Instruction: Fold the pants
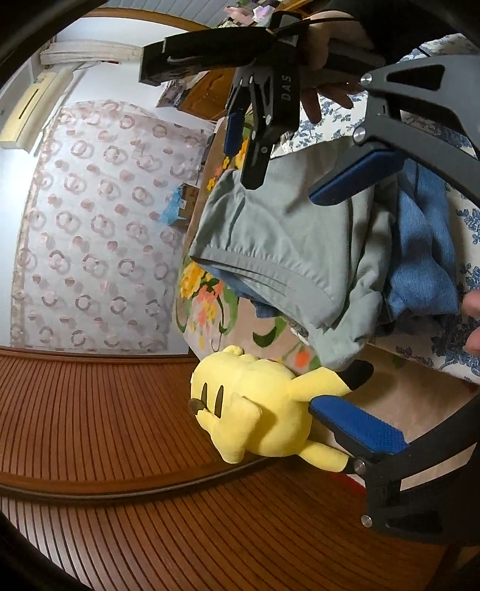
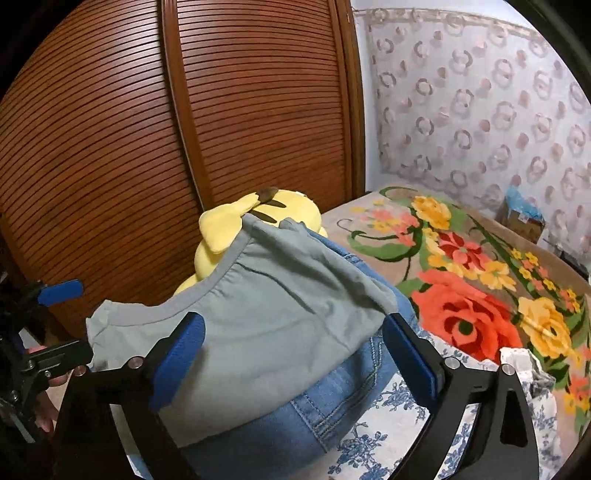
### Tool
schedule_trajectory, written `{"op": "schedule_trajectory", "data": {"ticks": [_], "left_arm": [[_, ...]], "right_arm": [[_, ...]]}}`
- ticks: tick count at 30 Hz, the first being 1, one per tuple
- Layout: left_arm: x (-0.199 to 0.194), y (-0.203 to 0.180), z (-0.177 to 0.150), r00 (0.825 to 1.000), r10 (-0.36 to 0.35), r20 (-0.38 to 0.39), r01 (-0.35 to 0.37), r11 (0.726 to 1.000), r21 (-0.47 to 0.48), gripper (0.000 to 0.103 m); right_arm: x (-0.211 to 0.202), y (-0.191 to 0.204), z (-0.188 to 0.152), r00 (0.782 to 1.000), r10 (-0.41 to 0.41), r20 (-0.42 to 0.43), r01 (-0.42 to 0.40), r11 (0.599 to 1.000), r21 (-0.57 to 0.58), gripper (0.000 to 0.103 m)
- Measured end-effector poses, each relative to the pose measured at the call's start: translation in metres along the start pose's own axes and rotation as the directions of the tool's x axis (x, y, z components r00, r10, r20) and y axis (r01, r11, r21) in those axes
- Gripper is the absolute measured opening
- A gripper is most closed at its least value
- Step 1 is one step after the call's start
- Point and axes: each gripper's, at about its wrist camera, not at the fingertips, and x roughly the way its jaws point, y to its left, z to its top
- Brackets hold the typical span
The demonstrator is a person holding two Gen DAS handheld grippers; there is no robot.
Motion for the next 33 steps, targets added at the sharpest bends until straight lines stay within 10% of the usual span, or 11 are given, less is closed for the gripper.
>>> {"op": "schedule_trajectory", "data": {"ticks": [33], "left_arm": [[-0.072,-0.023,-0.03,1.0,-0.009,0.022,0.008,0.999,0.047,0.103]], "right_arm": [[-0.104,0.053,-0.054,0.991,-0.122,0.047,0.12,0.991,0.056,0.1]]}}
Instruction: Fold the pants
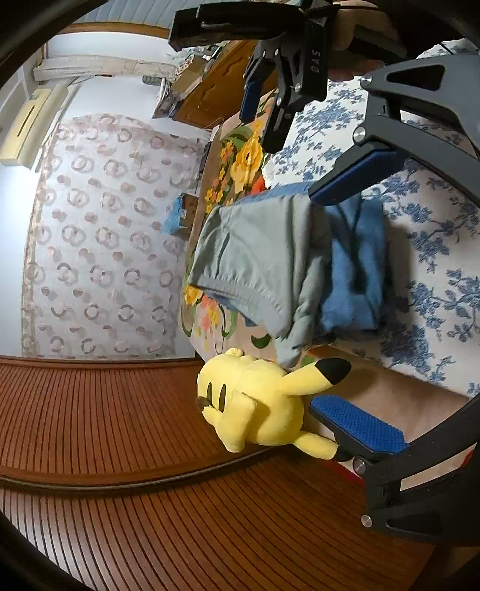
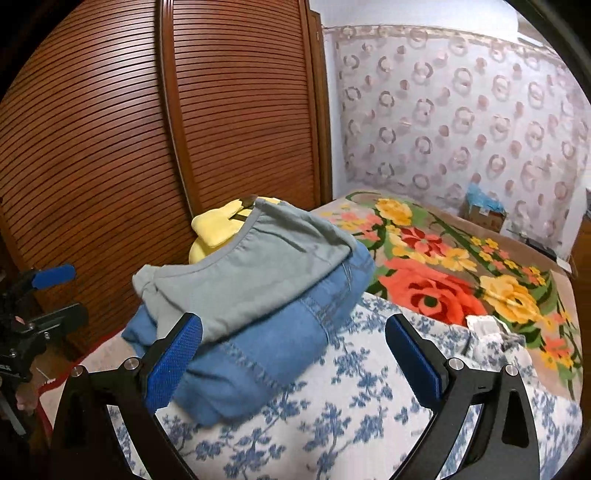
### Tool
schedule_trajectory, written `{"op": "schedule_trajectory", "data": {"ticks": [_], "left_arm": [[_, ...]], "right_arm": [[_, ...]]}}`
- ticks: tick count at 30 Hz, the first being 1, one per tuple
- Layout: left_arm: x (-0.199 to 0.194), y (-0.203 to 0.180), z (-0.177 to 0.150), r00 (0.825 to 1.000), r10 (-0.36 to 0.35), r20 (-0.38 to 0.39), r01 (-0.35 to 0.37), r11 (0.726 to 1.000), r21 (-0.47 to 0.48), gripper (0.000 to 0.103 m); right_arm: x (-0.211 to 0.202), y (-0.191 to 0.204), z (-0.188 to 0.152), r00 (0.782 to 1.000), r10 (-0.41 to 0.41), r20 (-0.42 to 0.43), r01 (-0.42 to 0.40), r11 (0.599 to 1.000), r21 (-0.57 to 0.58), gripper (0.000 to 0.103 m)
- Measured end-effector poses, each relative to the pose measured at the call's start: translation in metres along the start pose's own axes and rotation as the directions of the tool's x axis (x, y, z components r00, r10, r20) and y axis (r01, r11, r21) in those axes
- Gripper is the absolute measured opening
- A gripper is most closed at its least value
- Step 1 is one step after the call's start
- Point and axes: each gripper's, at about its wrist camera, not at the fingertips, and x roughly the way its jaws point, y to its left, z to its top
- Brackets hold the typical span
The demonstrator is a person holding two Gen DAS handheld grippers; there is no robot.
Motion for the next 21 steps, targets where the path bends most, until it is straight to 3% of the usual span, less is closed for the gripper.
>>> {"op": "schedule_trajectory", "data": {"ticks": [21], "left_arm": [[-0.049,-0.067,-0.048,0.989,-0.149,0.005,0.148,0.982,0.116,0.103]], "right_arm": [[-0.108,0.042,-0.076,0.988,-0.142,0.054,0.138,0.988,0.075,0.1]]}}
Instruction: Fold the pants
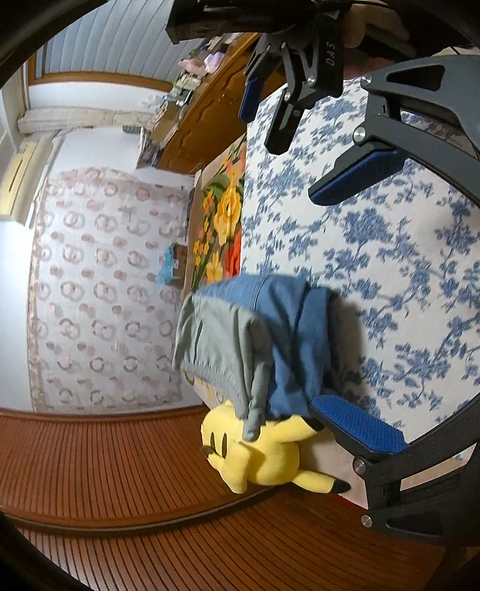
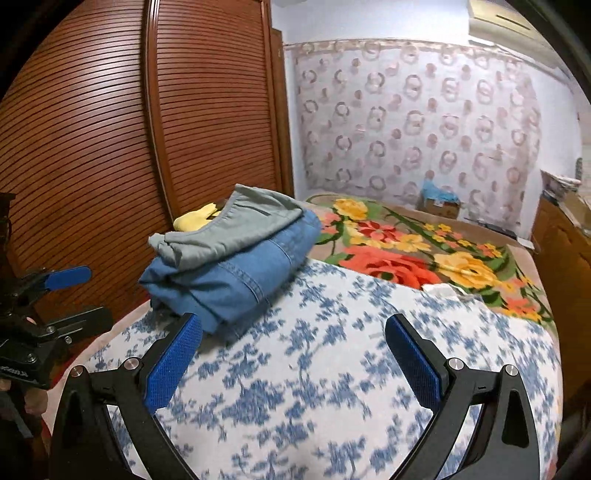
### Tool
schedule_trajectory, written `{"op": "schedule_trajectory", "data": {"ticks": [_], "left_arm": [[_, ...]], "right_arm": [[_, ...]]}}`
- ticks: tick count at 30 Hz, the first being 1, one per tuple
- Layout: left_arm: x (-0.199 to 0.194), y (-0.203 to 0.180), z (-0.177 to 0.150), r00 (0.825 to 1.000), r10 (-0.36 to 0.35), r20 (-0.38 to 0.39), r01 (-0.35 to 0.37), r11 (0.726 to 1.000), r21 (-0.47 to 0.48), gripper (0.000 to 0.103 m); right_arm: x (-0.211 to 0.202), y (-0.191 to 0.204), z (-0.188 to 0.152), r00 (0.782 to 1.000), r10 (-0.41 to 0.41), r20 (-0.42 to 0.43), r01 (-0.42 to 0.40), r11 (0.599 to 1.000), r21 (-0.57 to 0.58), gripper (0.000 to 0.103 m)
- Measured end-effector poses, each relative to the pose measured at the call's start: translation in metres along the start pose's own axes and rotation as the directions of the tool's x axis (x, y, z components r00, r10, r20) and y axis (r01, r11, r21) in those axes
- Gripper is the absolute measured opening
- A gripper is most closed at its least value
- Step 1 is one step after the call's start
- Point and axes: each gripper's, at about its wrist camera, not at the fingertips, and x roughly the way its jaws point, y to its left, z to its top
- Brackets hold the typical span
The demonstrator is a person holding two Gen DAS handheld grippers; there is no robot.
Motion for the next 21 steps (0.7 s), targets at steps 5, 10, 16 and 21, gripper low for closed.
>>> {"op": "schedule_trajectory", "data": {"ticks": [5,10,16,21], "left_arm": [[-0.01,-0.021,-0.008,0.999,-0.045,0.009,0.045,0.999,0.027,0.103],[-0.019,-0.04,-0.016,0.997,-0.074,0.011,0.074,0.996,0.053,0.103],[-0.028,-0.06,-0.017,0.994,-0.104,0.013,0.103,0.992,0.078,0.103],[-0.042,-0.079,-0.008,0.99,-0.135,0.045,0.129,0.986,0.103,0.103]], "right_arm": [[-0.032,0.007,-0.021,0.998,-0.058,0.009,0.058,0.998,0.025,0.1],[-0.064,0.013,-0.038,0.993,-0.12,0.018,0.119,0.991,0.066,0.1],[-0.102,0.009,-0.054,0.981,-0.192,0.025,0.188,0.976,0.114,0.1],[-0.131,0.007,-0.051,0.969,-0.243,0.047,0.235,0.962,0.137,0.1]]}}
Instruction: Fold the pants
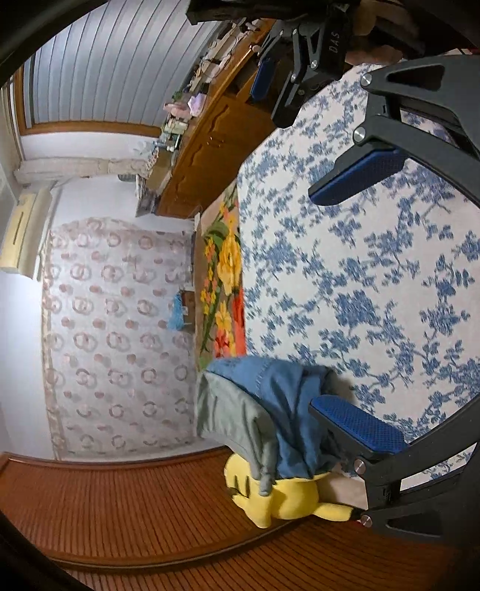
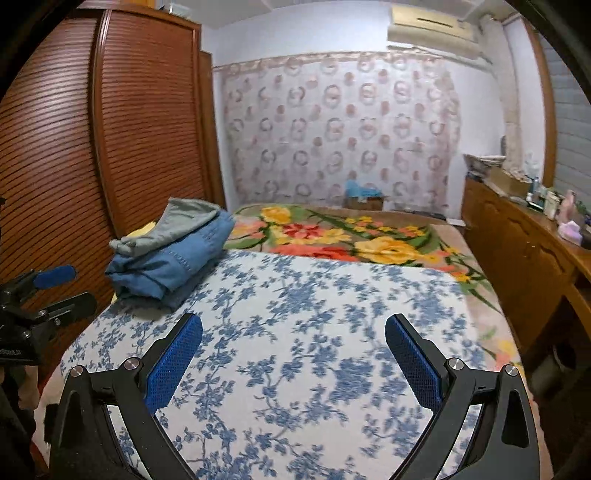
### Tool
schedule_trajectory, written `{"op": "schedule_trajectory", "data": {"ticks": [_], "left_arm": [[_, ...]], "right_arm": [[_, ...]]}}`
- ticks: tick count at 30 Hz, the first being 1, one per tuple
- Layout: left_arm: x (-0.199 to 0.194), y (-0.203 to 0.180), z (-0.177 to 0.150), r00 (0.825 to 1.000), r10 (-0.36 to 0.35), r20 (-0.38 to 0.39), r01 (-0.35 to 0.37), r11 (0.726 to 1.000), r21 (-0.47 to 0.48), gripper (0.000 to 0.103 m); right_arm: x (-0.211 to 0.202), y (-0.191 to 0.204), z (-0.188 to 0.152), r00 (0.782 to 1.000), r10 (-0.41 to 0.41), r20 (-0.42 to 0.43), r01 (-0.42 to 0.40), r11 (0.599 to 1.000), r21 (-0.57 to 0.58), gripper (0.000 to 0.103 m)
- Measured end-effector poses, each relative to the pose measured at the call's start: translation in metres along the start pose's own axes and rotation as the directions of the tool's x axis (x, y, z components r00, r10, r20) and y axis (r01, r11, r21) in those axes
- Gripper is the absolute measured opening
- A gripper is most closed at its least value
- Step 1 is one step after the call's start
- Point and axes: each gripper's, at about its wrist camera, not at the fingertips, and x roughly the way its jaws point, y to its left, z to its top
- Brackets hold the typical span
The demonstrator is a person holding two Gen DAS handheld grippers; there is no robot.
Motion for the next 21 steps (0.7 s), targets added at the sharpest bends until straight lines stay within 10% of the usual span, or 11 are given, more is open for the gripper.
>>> {"op": "schedule_trajectory", "data": {"ticks": [21], "left_arm": [[-0.049,-0.015,0.03,0.993,-0.004,0.117,0.001,1.0,0.023,0.103]], "right_arm": [[-0.055,-0.002,0.002,0.988,-0.076,0.131,0.072,0.997,0.039,0.1]]}}
